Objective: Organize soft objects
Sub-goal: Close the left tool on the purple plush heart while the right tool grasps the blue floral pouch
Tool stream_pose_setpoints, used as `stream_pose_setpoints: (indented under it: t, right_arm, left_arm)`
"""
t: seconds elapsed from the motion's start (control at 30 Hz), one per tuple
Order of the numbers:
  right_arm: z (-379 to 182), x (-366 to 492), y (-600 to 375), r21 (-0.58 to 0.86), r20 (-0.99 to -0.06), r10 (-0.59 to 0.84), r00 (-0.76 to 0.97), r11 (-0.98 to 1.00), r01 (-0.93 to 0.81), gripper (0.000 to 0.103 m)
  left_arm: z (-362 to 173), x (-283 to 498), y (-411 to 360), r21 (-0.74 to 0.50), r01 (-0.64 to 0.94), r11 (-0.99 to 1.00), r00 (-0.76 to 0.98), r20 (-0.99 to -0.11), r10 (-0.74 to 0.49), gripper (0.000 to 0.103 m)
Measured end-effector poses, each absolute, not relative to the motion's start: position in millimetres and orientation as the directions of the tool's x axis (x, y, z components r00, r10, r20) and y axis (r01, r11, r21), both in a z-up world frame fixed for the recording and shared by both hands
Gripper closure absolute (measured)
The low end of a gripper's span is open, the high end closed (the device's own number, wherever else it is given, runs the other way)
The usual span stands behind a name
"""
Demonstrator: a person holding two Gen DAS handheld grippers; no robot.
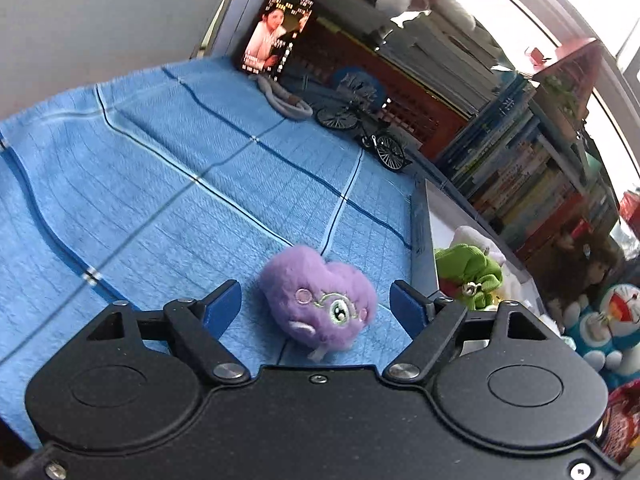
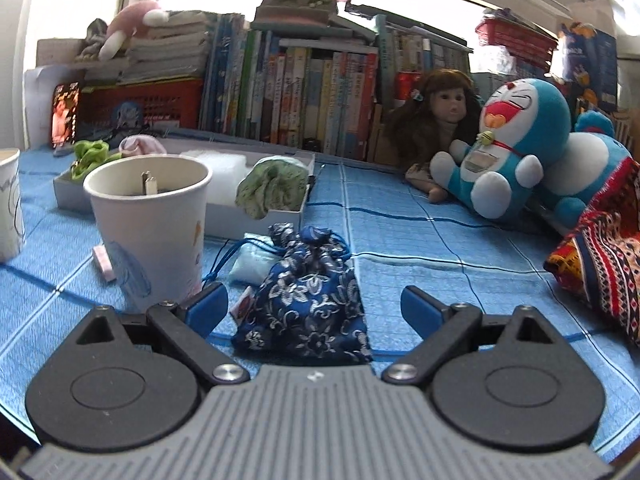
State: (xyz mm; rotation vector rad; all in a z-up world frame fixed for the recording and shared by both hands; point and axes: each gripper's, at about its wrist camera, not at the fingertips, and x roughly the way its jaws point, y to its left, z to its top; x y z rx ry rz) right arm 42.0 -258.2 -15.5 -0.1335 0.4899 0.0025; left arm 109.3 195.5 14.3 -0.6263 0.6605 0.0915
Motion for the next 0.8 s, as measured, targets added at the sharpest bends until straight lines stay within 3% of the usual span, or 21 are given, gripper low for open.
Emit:
stream_pose_setpoints:
  t: [0.17, 0.37, 0.6, 0.67, 0.77, 0.8]
  right_arm:
    - [-19.3, 49.2, -257.0, -0.135, -0.491, -0.032, 0.870, 0.990, -0.040, 0.005]
    - [-20.1, 58.0, -261.9, -0.107, -0.520, -0.023, 0.854, 0.994, -0.038, 0.007]
    - [-25.1, 68.9, -264.2, -0.076, -0.558, -0.012, 0.830, 0.996, -0.036, 0.012]
    - [-25.7, 71.1, -266.1, -0.055, -0.563, 0.000, 0.827, 0.998, -0.037, 0.014]
    - [-24.8, 70.7, -265.4, -0.046, -0.561, 0.003, 0.828, 0.998, -0.034, 0.022]
    - [-24.4, 70.4, -265.2, -0.045, -0.561, 0.005, 0.828, 0.998, -0.036, 0.027]
  left_arm:
    - [8.5, 120.0, 191.3, -0.530, -0.268, 0.804, 0.784, -0.605, -0.138, 0.031]
    - [6.6, 127.6, 187.0, -0.506, -0.281, 0.816, 0.778, -0.618, -0.115, 0.055]
    - [2.8, 130.6, 188.8, -0.508, -0.274, 0.816, 0.781, -0.613, -0.120, 0.053]
    - [1.4, 131.4, 188.5, -0.517, -0.278, 0.809, 0.783, -0.610, -0.121, 0.048]
    - [1.7, 132.4, 185.7, -0.518, -0.277, 0.809, 0.785, -0.608, -0.120, 0.048]
    - [1.9, 133.2, 184.7, -0.517, -0.276, 0.811, 0.783, -0.609, -0.122, 0.053]
